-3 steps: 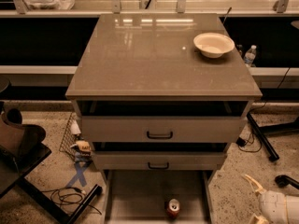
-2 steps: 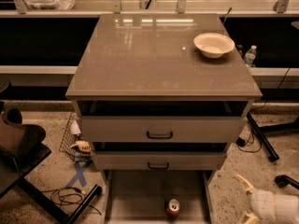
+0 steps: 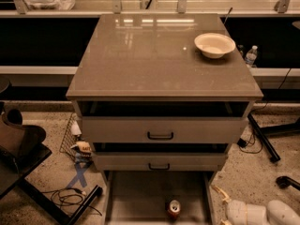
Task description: Pick coke can from bottom drawer and place on counter
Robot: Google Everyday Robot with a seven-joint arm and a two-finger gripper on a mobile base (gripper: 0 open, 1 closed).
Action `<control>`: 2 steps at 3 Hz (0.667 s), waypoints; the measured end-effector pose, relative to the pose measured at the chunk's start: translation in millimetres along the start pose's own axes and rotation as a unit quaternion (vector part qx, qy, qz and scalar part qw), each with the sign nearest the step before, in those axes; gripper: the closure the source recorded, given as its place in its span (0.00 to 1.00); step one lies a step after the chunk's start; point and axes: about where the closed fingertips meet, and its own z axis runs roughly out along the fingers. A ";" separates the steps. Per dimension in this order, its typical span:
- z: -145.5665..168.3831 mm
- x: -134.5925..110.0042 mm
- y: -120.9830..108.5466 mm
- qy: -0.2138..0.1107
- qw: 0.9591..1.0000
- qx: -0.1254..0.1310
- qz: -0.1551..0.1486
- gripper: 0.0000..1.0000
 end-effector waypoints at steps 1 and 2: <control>45.1 13.1 14.6 -0.022 1.000 -0.012 -0.002 0.00; 52.7 15.7 19.2 -0.026 1.000 -0.015 0.000 0.00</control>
Offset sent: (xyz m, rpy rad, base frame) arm -0.0013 0.0371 -0.0285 0.0393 -0.0071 0.0253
